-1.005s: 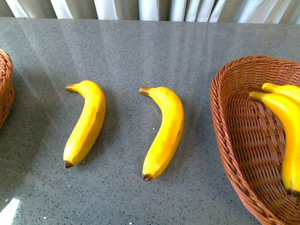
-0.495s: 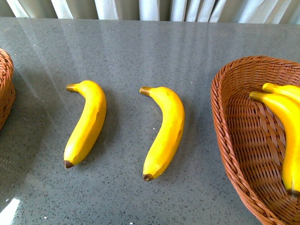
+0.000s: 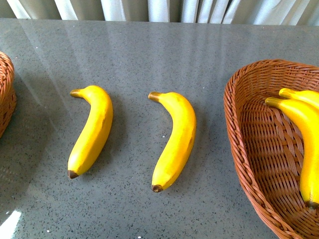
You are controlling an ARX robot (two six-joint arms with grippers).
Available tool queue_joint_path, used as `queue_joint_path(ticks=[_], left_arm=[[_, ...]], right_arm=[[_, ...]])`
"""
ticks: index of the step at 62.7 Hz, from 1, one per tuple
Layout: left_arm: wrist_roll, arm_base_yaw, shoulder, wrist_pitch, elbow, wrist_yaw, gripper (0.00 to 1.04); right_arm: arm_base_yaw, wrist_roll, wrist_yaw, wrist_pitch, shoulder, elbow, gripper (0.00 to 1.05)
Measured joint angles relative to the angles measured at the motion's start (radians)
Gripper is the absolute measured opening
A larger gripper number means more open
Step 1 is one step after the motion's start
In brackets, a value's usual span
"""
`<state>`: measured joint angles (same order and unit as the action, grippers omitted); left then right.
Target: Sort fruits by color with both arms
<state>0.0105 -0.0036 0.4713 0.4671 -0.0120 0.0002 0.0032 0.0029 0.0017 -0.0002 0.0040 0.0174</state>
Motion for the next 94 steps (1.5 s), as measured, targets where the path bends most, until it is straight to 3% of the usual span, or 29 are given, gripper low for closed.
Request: queue_joint_path(ticks=[50, 57, 80, 94], left_arm=[[0.0, 0.0, -0.294, -0.288, 0.0, 0.0, 0.02], [0.0, 0.0, -0.436, -0.458, 0.0, 0.0, 0.02], [0.0, 0.002, -0.455, -0.468, 0.0, 0.0, 0.02], [0.0, 0.002, -0.455, -0.468, 0.0, 0.0, 0.4]], right_arm=[[0.0, 0.0, 0.0, 0.0, 0.0, 0.0, 0.96], [0.0, 0.0, 0.0, 0.0, 0.0, 0.0, 0.96], [0.0, 0.0, 0.0, 0.0, 0.0, 0.0, 0.96], [0.0, 0.0, 0.0, 0.0, 0.0, 0.0, 0.96]])
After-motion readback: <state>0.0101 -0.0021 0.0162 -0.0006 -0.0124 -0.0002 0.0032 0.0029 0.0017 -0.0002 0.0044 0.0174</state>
